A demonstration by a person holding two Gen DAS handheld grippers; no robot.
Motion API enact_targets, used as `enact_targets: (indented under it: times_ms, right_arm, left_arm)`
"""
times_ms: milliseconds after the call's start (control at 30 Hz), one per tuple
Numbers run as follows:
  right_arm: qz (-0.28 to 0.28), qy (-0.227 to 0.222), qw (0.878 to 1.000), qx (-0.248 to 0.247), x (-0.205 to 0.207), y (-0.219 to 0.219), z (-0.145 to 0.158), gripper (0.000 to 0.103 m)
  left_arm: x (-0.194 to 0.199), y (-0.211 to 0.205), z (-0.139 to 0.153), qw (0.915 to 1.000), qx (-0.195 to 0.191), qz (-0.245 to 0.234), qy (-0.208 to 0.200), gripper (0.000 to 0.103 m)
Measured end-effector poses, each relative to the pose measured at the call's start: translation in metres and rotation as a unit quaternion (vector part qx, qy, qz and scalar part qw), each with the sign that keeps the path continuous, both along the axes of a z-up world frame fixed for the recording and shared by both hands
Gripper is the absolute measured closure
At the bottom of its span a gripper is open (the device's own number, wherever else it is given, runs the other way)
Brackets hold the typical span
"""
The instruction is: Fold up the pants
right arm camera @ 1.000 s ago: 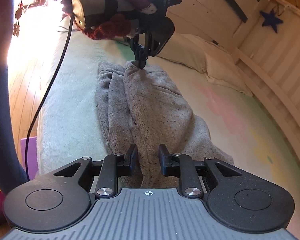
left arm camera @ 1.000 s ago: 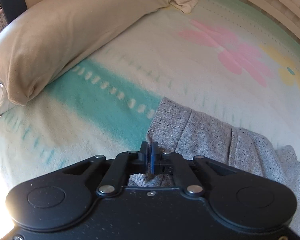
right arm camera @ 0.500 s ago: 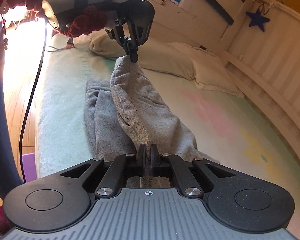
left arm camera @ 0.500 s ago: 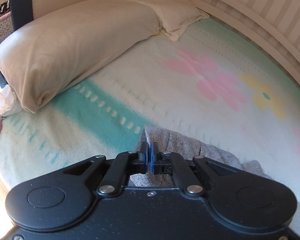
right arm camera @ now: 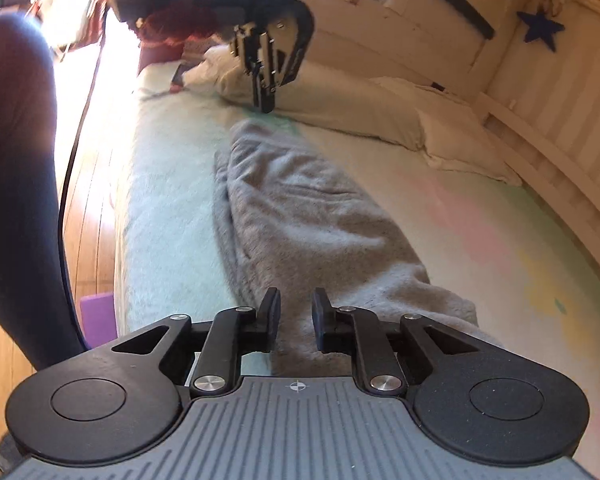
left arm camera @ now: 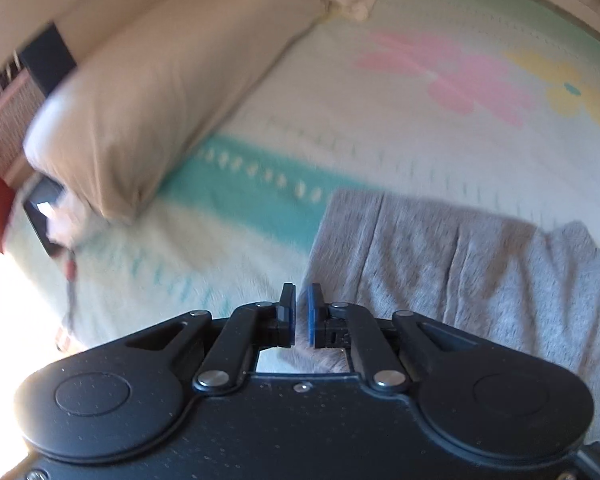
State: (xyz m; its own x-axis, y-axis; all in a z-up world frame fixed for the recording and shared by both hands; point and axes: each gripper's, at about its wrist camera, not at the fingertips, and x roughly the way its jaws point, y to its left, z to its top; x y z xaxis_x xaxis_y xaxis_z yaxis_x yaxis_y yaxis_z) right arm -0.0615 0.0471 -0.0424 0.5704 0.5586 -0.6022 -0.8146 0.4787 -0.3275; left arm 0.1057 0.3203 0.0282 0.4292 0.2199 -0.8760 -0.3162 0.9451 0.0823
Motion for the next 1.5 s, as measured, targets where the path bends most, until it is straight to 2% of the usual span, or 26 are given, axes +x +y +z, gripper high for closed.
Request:
enact_targets:
  times_ms: [67, 133, 167, 233, 333, 400, 467, 567, 600, 767, 833, 900, 967, 1033, 1167, 1233, 1333, 1500]
  right_arm:
    - [-0.032, 0.007, 0.999, 0.028, 0.012, -0.012, 0.011, 0.085]
    - [-0.069, 0.009, 0.997, 0.038, 0.026, -0.022, 0.012, 0.085]
    - [-0.089, 0.014, 0.995, 0.031, 0.034, -0.026, 0.008, 0.085]
    - [-0.117, 0.035, 0.992, 0.019, 0.047, -0.034, -0.004, 0.085]
    - [-0.141, 0.076, 0.987, -0.028, 0.056, -0.045, -0.03, 0.085]
    - [-0.133, 0.093, 0.985, -0.066, 0.048, -0.051, -0.048, 0.086]
    - [-0.121, 0.072, 0.988, -0.07, 0.034, -0.055, -0.052, 0.086]
    - [-0.124, 0.097, 0.986, -0.064, 0.033, -0.057, -0.047, 0.086]
    - [-0.126, 0.107, 0.985, -0.057, 0.037, -0.059, -0.044, 0.086]
    - [-0.17, 0.128, 0.977, 0.023, 0.061, -0.077, -0.007, 0.086]
    - [-0.189, 0.133, 0.971, 0.053, 0.077, -0.085, 0.008, 0.086]
    - [-0.21, 0.142, 0.964, 0.077, 0.097, -0.093, 0.019, 0.086]
    - [-0.226, 0.158, 0.956, 0.099, 0.12, -0.1, 0.025, 0.086]
    - [-0.237, 0.175, 0.949, 0.116, 0.142, -0.104, 0.03, 0.085]
    - [-0.256, 0.215, 0.931, 0.146, 0.198, -0.104, 0.029, 0.084]
    - [-0.262, 0.248, 0.919, 0.157, 0.227, -0.1, 0.021, 0.082]
    - [-0.265, 0.286, 0.907, 0.16, 0.257, -0.088, 0.005, 0.081]
    - [-0.251, 0.307, 0.908, 0.135, 0.278, -0.066, -0.02, 0.081]
  left_arm:
    - [0.003, -0.018, 0.013, 0.9991, 0.024, -0.015, -0.032, 0.093]
    - [0.009, -0.033, 0.015, 0.9981, 0.012, -0.031, -0.051, 0.092]
    - [0.017, -0.04, 0.01, 0.9978, -0.006, -0.041, -0.052, 0.089]
    - [0.026, -0.053, -0.01, 0.9972, -0.039, -0.055, -0.03, 0.086]
    - [0.031, -0.068, -0.056, 0.9945, -0.066, -0.071, 0.04, 0.086]
    - [0.022, -0.076, -0.076, 0.9928, -0.045, -0.089, 0.067, 0.086]
    - [0.012, -0.085, -0.074, 0.99, -0.009, -0.123, 0.069, 0.086]
    - [0.011, -0.082, -0.064, 0.9868, -0.028, -0.116, 0.11, 0.088]
    - [0.012, -0.082, -0.058, 0.9871, -0.03, -0.113, 0.109, 0.088]
    - [0.025, -0.086, -0.028, 0.9942, -0.07, -0.081, -0.001, 0.087]
    - [0.042, -0.09, -0.029, 0.993, -0.09, -0.074, -0.022, 0.086]
    - [0.058, -0.092, -0.04, 0.9912, -0.113, -0.061, -0.032, 0.079]
    - [0.066, -0.09, -0.058, 0.9918, -0.12, -0.045, -0.008, 0.079]
    - [0.066, -0.09, -0.076, 0.9922, -0.112, -0.037, 0.039, 0.08]
    - [0.054, -0.075, -0.08, 0.9893, -0.142, -0.004, 0.034, 0.082]
    - [0.052, -0.067, -0.079, 0.9875, -0.153, 0.016, 0.036, 0.086]
    - [0.05, -0.06, -0.079, 0.985, -0.165, 0.029, 0.039, 0.086]
    - [0.057, -0.064, -0.077, 0.9881, -0.148, 0.017, 0.04, 0.086]
